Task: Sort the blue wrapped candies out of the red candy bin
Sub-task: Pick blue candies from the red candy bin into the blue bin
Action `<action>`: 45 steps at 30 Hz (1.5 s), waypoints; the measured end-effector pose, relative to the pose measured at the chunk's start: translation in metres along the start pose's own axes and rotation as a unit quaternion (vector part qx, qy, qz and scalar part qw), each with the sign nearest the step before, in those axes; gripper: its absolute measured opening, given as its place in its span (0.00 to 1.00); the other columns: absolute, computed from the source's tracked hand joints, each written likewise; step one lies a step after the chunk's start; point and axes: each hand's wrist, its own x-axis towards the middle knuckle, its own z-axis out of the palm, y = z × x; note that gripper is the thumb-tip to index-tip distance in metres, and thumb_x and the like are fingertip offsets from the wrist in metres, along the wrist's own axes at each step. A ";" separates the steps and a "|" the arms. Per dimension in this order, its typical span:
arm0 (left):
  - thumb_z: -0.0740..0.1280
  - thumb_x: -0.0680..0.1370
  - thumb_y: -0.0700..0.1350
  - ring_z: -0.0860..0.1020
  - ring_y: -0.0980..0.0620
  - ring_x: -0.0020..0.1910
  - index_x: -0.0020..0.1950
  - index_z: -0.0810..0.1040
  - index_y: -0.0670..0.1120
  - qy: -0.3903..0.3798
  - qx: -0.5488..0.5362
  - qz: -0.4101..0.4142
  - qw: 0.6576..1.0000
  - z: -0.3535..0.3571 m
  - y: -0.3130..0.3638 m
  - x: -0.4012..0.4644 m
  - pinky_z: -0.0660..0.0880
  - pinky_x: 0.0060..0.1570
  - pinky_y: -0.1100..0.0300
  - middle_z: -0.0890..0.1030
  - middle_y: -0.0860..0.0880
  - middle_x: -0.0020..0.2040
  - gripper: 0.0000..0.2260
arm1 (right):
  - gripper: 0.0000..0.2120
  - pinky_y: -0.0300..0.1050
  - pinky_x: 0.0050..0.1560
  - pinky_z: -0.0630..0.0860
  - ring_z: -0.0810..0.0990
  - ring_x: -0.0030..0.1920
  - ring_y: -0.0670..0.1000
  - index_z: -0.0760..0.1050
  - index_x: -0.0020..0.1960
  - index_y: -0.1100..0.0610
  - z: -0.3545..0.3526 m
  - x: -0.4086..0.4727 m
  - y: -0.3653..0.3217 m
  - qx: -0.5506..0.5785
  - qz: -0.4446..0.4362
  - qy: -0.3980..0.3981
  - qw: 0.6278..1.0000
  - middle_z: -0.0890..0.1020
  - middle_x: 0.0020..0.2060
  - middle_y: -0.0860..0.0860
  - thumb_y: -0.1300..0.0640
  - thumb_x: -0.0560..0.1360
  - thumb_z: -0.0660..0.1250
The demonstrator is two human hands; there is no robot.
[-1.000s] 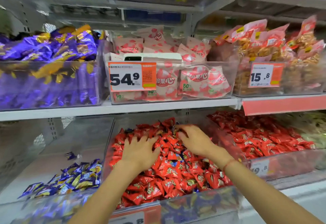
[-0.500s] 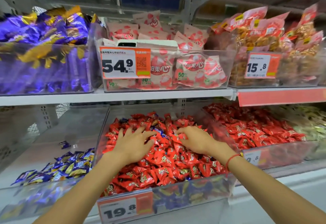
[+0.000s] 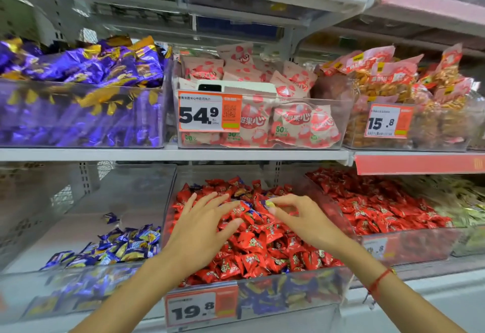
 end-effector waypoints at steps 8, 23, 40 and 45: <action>0.66 0.76 0.57 0.80 0.68 0.46 0.59 0.81 0.55 0.125 -0.343 -0.075 0.928 -0.018 0.015 -0.014 0.77 0.53 0.64 0.83 0.62 0.51 0.14 | 0.11 0.37 0.41 0.78 0.81 0.40 0.44 0.84 0.49 0.48 0.033 -0.001 -0.049 0.042 -0.101 0.087 0.990 0.84 0.42 0.41 0.60 0.69 0.75; 0.65 0.80 0.47 0.75 0.67 0.52 0.64 0.74 0.58 0.209 -0.299 -0.114 0.924 -0.027 -0.026 -0.014 0.74 0.53 0.66 0.76 0.65 0.53 0.14 | 0.12 0.42 0.59 0.72 0.79 0.57 0.54 0.78 0.61 0.58 0.059 0.073 -0.010 -0.065 0.056 0.074 0.994 0.82 0.54 0.54 0.61 0.79 0.62; 0.66 0.78 0.51 0.79 0.64 0.50 0.56 0.78 0.61 0.156 -0.228 -0.103 0.956 -0.018 -0.025 -0.020 0.73 0.47 0.63 0.80 0.64 0.48 0.08 | 0.13 0.28 0.44 0.74 0.81 0.48 0.46 0.81 0.57 0.58 0.043 0.047 -0.007 0.007 0.079 0.027 0.996 0.84 0.49 0.52 0.67 0.74 0.68; 0.65 0.79 0.52 0.79 0.60 0.46 0.56 0.76 0.64 0.117 -0.202 -0.102 0.967 -0.016 -0.025 -0.021 0.75 0.43 0.58 0.80 0.62 0.49 0.08 | 0.16 0.37 0.36 0.75 0.76 0.34 0.48 0.74 0.63 0.65 0.029 0.066 -0.010 0.117 0.157 0.024 0.980 0.78 0.38 0.53 0.68 0.81 0.52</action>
